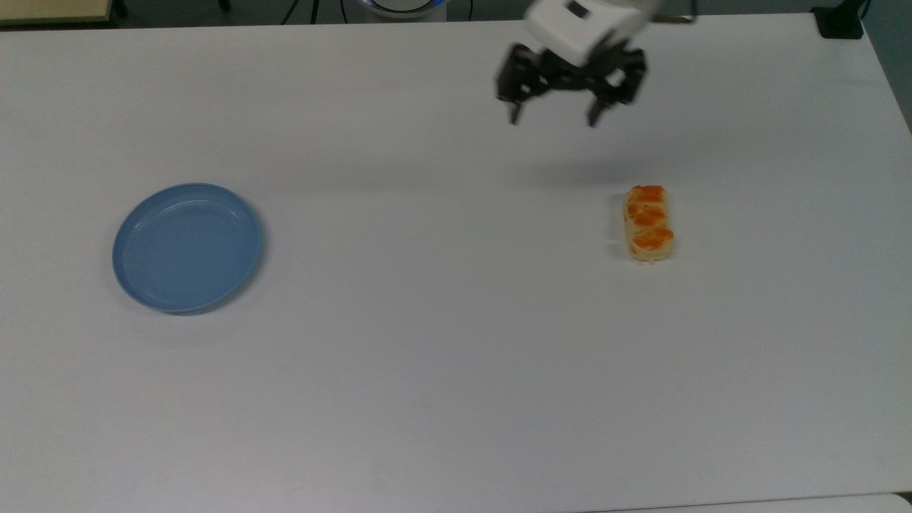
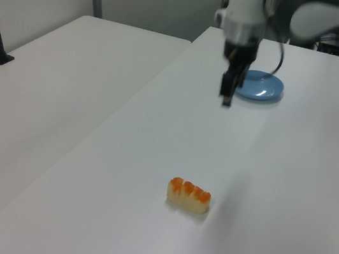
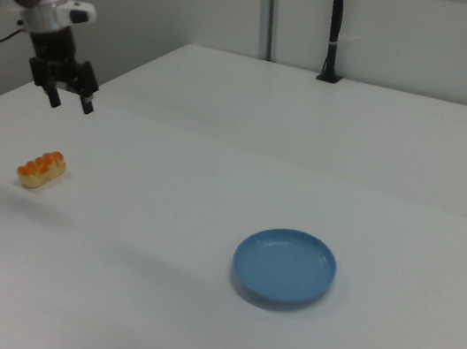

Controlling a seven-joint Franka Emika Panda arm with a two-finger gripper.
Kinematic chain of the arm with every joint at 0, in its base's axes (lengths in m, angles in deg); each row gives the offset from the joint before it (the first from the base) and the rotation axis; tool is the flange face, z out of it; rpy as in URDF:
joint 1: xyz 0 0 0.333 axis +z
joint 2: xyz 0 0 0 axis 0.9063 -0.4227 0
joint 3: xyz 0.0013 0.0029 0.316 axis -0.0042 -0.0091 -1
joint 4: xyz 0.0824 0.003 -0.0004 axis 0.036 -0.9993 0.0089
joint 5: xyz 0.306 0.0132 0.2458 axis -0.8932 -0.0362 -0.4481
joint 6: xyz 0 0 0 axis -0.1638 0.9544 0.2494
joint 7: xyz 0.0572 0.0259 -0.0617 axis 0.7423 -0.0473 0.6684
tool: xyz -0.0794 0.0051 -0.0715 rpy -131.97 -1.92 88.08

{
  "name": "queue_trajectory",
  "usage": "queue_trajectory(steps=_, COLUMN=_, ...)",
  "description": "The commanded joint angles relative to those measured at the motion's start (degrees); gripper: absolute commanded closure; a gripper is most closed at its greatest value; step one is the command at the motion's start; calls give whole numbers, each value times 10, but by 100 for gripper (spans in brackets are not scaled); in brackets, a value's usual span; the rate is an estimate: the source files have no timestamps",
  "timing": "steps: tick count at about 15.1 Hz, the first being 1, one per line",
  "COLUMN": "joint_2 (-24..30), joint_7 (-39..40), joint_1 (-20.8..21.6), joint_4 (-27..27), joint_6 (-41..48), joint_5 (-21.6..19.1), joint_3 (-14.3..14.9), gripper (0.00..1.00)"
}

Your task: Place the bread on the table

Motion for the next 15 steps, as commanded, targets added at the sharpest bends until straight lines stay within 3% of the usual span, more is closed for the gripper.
queue_trajectory(steps=1, joint_2=83, joint_7=97, joint_1=-67, joint_4=-65, joint_6=50, joint_5=-5, joint_3=-1, gripper=0)
queue_trajectory(steps=5, joint_2=128, joint_7=110, joint_1=-130, joint_4=-87, joint_6=52, joint_5=-32, joint_3=-2, gripper=0)
queue_trajectory(steps=15, joint_2=136, joint_7=130, joint_1=-162, joint_4=-80, joint_6=66, joint_5=-48, joint_3=3, gripper=0)
